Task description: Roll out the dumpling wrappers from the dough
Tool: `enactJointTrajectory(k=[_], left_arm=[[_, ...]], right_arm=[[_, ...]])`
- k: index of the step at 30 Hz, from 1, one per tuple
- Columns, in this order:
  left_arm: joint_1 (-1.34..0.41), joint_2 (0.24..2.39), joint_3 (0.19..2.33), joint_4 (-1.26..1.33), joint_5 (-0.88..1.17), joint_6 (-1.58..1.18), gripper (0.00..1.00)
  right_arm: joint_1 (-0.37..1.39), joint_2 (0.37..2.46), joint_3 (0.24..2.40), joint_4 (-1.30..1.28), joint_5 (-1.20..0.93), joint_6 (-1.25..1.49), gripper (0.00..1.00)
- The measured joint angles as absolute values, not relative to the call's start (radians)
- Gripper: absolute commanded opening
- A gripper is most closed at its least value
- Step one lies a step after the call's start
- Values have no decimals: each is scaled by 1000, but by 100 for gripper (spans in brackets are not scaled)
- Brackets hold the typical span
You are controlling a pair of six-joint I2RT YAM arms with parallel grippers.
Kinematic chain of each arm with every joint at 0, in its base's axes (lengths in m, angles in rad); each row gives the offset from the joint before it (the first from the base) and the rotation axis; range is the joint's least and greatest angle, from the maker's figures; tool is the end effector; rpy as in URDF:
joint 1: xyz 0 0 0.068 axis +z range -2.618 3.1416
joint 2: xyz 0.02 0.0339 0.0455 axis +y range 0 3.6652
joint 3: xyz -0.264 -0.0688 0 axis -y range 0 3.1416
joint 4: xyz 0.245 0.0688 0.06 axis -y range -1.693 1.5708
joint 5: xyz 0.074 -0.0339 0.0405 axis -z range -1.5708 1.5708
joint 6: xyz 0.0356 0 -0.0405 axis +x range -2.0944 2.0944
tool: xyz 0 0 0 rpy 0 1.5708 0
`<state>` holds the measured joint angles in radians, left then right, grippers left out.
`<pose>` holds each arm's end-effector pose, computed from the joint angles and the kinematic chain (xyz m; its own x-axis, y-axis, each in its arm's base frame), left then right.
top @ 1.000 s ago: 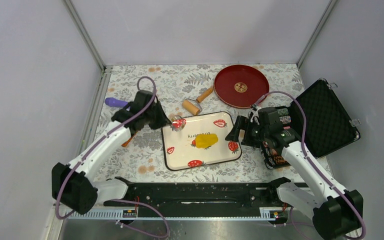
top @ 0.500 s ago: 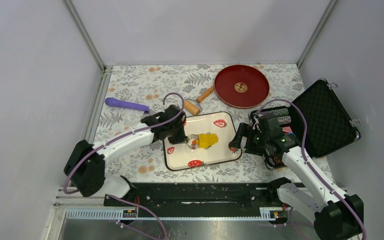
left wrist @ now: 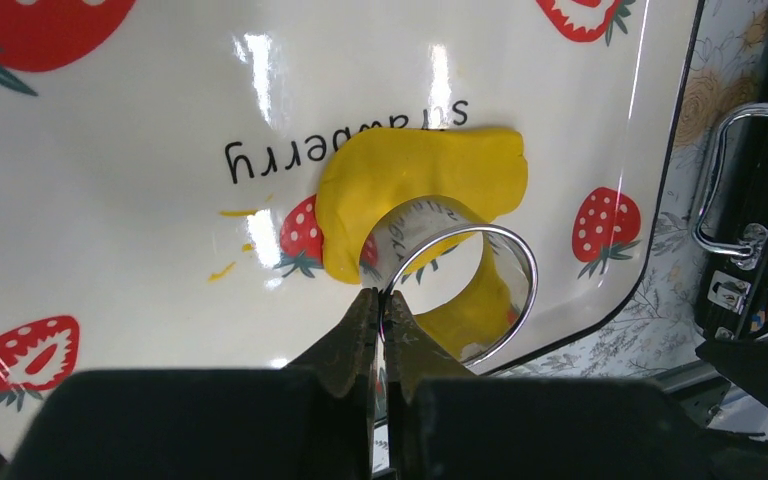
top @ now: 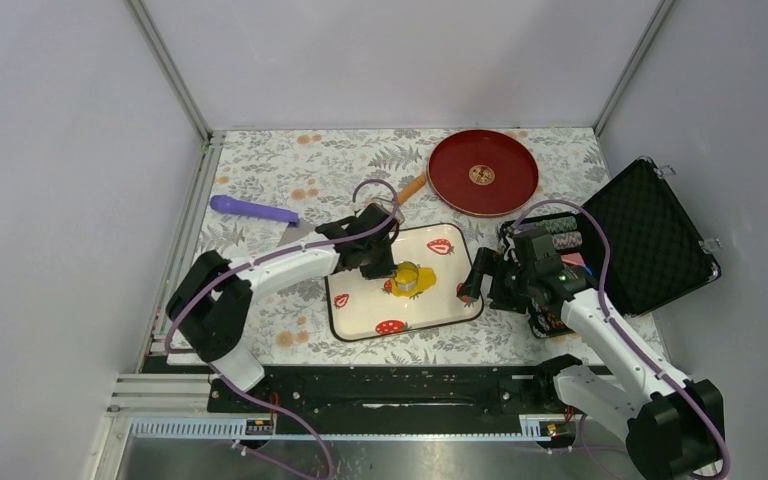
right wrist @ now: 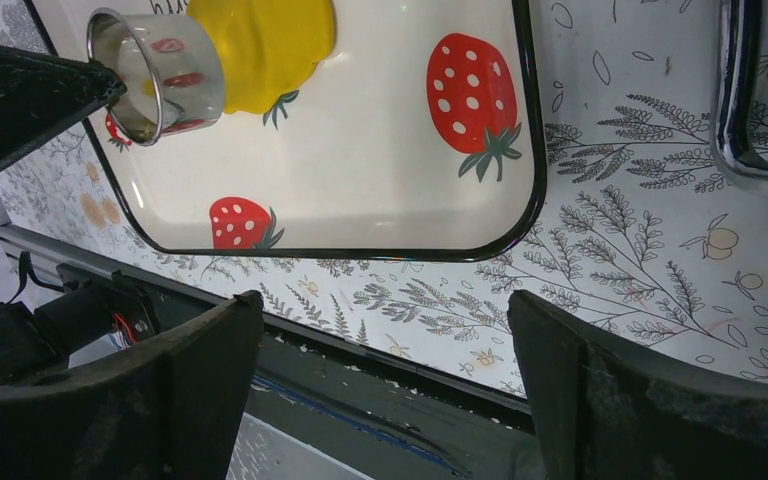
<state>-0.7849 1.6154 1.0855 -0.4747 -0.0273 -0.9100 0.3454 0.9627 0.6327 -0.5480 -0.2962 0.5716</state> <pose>0.2358 -0.2342 0.2127 -0.9160 -0.2004 -0.3474 -0.0441 0.9113 -0.4094 0.1747 0.0739 0.2244 -0.8790 0.2336 -0.4157 -0.0282 0.8448 0.5344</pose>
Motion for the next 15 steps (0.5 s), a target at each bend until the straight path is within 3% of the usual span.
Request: enactJointTrajectory(k=[15], left_arm=[[-794,1704,1106,-431,-56,-894,0]], right_arm=[[345,972,630,-548,-297,565,99]])
